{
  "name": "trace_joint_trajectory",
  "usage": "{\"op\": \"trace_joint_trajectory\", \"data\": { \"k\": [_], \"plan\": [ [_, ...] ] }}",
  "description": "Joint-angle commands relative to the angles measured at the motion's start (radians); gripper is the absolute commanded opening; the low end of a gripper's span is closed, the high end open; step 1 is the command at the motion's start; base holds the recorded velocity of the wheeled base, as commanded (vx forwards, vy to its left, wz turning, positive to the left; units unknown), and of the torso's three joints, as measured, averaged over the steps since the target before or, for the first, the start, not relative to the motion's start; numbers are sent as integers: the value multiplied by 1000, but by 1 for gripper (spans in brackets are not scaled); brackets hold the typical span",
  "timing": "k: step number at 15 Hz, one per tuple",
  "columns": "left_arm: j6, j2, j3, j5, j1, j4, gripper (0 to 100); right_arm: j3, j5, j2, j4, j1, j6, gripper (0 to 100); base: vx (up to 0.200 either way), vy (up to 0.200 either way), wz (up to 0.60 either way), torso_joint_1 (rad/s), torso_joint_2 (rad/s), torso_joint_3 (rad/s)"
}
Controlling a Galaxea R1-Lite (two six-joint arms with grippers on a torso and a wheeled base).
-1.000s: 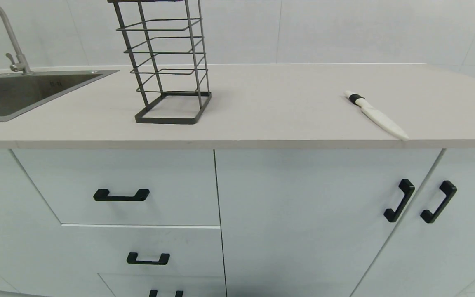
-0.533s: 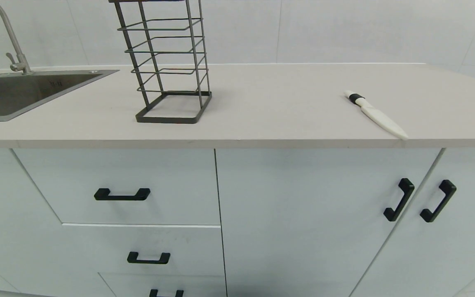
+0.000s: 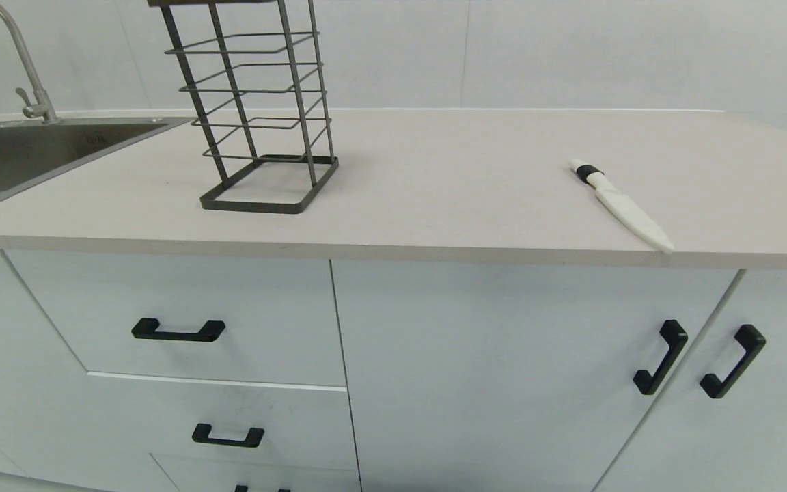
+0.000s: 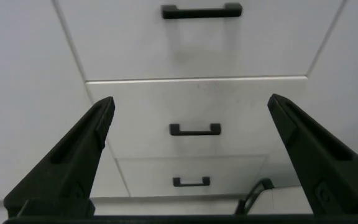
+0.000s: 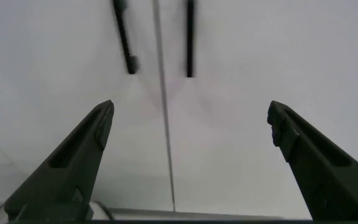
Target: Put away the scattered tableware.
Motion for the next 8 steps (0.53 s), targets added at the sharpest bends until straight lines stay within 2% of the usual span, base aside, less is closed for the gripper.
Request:
{"op": "trace_joint_trajectory", "data": {
  "k": [1, 6, 8],
  "plan": [
    [0, 1, 0, -1, 2, -1, 100, 0, 0, 1, 3, 0, 0, 100, 0, 0, 0, 0, 0, 0],
    [0, 1, 0, -1, 2, -1, 100, 0, 0, 1, 1, 0, 0, 100, 0, 0, 0, 10, -16, -6],
    [-2, 1, 0, -1, 2, -1, 100, 0, 0, 1, 1, 0, 0, 100, 0, 0, 0, 166, -144, -32]
  ]
}}
